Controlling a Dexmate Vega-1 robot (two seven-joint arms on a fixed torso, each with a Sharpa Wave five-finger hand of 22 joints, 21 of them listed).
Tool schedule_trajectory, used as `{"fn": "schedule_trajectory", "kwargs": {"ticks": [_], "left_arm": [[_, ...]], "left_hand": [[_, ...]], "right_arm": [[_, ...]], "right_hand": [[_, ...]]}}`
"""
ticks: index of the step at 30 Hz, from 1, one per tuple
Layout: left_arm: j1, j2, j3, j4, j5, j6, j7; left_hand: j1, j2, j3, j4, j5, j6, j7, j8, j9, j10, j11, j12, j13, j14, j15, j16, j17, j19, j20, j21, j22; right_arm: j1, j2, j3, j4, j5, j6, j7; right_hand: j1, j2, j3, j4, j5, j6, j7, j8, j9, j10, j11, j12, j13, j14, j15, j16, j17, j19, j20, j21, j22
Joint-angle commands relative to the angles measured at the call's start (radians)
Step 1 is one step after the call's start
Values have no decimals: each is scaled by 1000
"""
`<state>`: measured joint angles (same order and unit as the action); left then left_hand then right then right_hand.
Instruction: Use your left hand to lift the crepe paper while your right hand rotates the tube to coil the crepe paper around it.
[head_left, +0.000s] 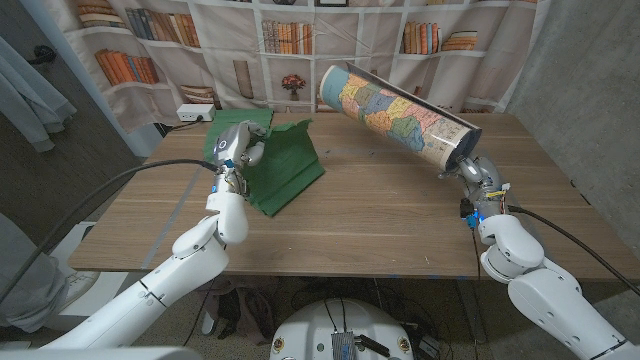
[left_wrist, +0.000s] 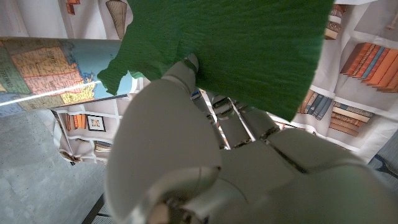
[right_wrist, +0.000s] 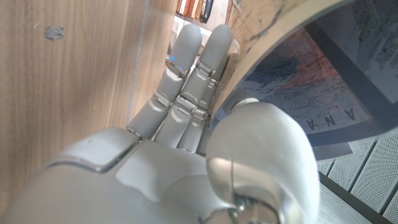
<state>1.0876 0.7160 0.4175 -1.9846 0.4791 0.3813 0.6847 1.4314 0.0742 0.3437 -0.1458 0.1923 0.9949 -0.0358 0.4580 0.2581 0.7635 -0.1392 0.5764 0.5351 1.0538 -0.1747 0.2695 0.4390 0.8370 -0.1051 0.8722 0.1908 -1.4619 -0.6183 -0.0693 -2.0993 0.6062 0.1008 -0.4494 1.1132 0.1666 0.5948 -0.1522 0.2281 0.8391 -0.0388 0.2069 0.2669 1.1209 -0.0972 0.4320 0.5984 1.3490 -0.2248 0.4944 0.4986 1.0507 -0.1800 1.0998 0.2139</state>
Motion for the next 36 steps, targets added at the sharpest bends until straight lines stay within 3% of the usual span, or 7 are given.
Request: {"fn": "schedule_trajectory", "kwargs": {"ticks": [1,18,26,36], "left_arm": [[-64,16,2,65,-12,-47,-29],[-124,69,4,99,21,-19,-69],[-132,46,1,112,0,4,-63],[-189,32,27,198,-30,-29,-74]], "left_hand": [[9,-2,-1,4,-2,6,-5,-4,2,2,-7,-5,4,0,-57,3,5,-4,-102,6,0],[11,-3,-4,6,0,9,-8,-5,4,2,-9,-13,13,-3,-57,2,18,-20,-102,19,0],[9,-2,-6,8,0,9,-11,-7,3,1,-11,-16,16,-5,-57,1,22,-25,-101,26,0],[15,-2,-5,6,2,7,0,-10,3,-5,-3,-25,20,-13,-53,-2,31,-45,-104,27,-4]], "right_arm": [[-34,-10,35,-19,0,3,21],[-105,-15,91,-48,0,3,49],[-148,-13,126,-61,6,6,70],[-182,0,152,-75,20,13,98]], "right_hand": [[12,5,12,-8,5,9,-1,4,3,10,-2,-6,2,2,-6,-2,4,-5,-47,8,3],[13,6,13,-7,4,7,-1,7,10,11,-3,-9,7,2,-6,-5,4,-8,-47,16,1],[13,6,13,-8,4,8,-1,9,14,15,-3,-11,7,2,-6,-6,4,-10,-47,20,0],[14,6,13,-7,4,10,0,10,18,15,-5,-13,8,4,-6,-6,5,-12,-47,25,-1]]}}
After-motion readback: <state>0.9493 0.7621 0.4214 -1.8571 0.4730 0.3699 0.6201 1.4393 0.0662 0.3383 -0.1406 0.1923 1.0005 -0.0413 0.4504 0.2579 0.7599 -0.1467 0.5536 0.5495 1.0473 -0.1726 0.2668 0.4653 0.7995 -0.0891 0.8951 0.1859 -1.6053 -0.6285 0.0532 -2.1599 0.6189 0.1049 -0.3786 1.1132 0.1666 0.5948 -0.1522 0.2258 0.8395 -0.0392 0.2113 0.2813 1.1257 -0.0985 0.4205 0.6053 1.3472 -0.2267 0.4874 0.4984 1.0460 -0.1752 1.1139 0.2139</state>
